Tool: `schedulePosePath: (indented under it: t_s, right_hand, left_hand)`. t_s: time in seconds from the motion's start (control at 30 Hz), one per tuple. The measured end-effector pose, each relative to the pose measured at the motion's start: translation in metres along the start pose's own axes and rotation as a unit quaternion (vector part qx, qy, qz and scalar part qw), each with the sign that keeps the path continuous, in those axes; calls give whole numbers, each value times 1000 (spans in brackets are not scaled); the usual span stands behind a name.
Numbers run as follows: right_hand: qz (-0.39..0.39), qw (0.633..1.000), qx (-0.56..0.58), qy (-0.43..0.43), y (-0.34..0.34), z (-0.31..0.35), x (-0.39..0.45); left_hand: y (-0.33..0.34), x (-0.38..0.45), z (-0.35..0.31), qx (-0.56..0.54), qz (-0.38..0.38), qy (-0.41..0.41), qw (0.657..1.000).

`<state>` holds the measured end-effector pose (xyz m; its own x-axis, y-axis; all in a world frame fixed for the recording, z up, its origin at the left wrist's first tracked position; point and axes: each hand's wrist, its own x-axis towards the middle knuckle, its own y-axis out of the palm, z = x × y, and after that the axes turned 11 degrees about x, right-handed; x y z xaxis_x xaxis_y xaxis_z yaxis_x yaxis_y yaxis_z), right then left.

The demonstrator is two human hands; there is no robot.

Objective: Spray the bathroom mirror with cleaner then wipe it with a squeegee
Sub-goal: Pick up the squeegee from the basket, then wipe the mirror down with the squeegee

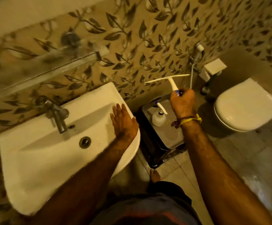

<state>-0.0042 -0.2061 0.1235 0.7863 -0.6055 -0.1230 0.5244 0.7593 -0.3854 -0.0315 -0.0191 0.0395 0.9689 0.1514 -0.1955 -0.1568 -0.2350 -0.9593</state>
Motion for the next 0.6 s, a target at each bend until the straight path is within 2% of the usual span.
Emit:
schedulePosePath:
  t_s: [0.13, 0.27, 0.43, 0.6]
  right_hand:
    - [-24, 989, 99, -106, 16, 55, -57]
    - [-43, 948, 199, -244, 43, 111, -115]
    - [51, 883, 290, -365, 78, 173, -176]
    - [144, 818, 329, -449, 110, 233, -227]
  left_hand:
    - [-40, -29, 27, -40, -173, 89, 980]
    - [-98, -41, 62, -87, -336, 132, 928]
    - [-191, -35, 110, -96, -493, 131, 855]
    - [-295, -29, 180, -83, -604, 89, 788]
